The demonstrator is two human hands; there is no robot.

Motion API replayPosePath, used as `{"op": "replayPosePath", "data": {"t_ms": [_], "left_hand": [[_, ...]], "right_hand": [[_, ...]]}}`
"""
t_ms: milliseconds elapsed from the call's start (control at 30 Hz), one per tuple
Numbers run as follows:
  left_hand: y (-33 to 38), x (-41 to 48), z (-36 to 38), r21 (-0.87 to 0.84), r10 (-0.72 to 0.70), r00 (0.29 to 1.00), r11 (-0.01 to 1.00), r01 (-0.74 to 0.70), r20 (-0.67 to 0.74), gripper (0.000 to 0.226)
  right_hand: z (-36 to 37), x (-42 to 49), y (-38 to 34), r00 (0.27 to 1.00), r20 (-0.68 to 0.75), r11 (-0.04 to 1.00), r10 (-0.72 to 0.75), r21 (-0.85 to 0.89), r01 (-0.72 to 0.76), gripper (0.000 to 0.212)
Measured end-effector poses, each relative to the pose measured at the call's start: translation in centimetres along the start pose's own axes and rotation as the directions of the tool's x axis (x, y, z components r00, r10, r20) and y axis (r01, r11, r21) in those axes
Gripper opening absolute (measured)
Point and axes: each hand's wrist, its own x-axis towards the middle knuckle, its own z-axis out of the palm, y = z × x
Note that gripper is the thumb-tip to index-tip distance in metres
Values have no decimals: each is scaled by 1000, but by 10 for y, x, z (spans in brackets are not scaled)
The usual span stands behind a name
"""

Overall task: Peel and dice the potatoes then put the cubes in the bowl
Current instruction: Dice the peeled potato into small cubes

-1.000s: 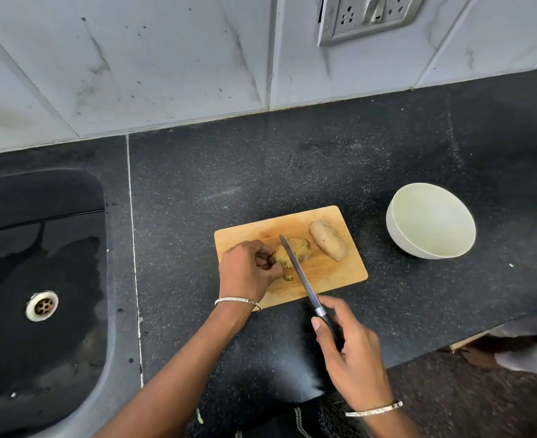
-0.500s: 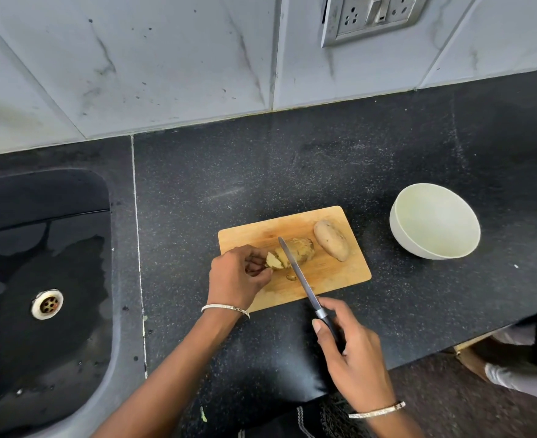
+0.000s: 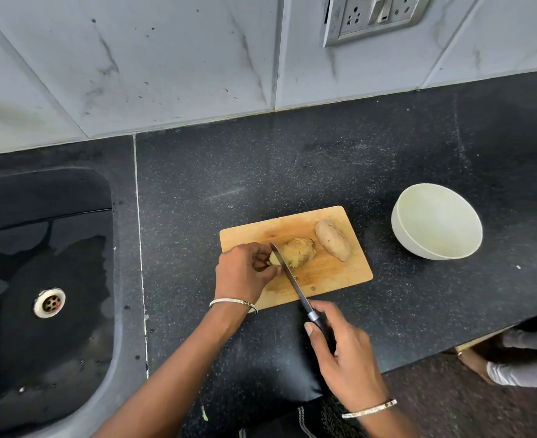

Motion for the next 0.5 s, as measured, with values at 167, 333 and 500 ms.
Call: {"op": "replayPosePath", "data": {"t_ms": [167, 333, 500], "left_hand": [[-7, -1, 0, -87, -21, 1000, 996, 21, -2, 28], [-7, -2, -1, -77, -1, 1000, 997, 2, 13, 35], [-1, -1, 2, 50, 61, 998, 997, -60, -25, 33]], "right_hand": [[2, -2, 4, 1000, -4, 999, 11, 46, -11, 20], [1, 3, 6, 999, -40, 999, 9, 44, -7, 24], [2, 4, 6, 1000, -24, 1000, 10, 10, -9, 26]]}}
